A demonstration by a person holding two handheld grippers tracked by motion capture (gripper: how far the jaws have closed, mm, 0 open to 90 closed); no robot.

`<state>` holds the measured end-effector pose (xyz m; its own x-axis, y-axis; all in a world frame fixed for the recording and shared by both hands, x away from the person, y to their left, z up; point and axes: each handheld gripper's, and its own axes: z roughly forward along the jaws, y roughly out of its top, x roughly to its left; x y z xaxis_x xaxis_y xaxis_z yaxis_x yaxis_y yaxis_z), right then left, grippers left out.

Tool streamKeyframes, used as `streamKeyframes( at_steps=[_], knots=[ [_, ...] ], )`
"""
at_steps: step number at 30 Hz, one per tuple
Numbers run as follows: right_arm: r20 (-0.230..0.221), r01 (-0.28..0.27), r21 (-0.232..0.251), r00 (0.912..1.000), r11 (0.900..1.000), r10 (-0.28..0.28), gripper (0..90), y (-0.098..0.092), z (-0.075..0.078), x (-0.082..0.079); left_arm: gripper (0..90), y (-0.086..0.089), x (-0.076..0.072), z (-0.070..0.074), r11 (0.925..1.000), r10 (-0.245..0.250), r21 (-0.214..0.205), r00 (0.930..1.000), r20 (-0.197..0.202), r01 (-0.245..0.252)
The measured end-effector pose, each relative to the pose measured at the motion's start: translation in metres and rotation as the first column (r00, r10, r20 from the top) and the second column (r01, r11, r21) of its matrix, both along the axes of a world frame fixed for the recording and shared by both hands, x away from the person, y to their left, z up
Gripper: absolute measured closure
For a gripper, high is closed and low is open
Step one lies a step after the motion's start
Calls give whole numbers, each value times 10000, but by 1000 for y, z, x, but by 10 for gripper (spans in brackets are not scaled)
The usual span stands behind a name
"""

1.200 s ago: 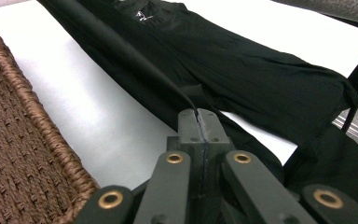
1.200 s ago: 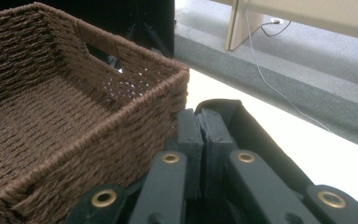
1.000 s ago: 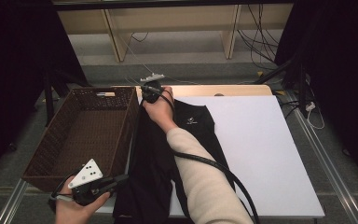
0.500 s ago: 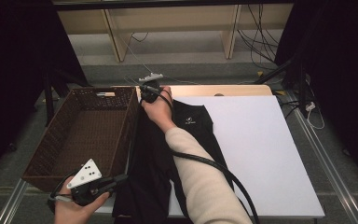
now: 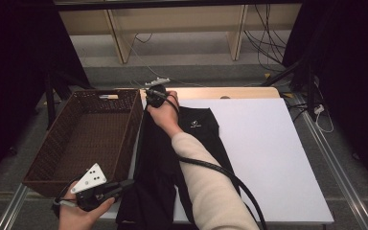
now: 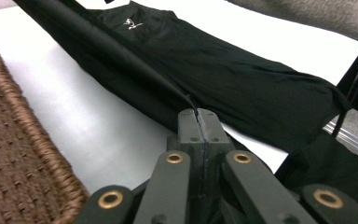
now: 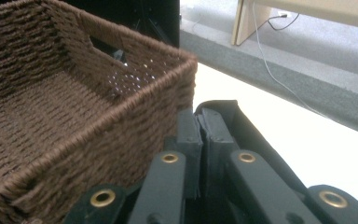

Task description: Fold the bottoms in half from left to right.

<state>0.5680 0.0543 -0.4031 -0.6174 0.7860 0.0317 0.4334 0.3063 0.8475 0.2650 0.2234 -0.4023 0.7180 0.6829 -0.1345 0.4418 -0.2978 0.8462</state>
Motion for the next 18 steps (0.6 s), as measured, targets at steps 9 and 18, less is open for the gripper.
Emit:
streamKeyframes(
  at_steps=[9,18],
  knots=[
    [-48,34,-100,10000,9999,-35,879,-7,-2,1,894,-10,3,-1,9986,-512,-153,9986,121,514],
    [-161,286,-161,9995,9995,-289,882,-24,-4,1,894,-25,5,-3,9940,-1066,-224,9940,238,1071]
  ],
)
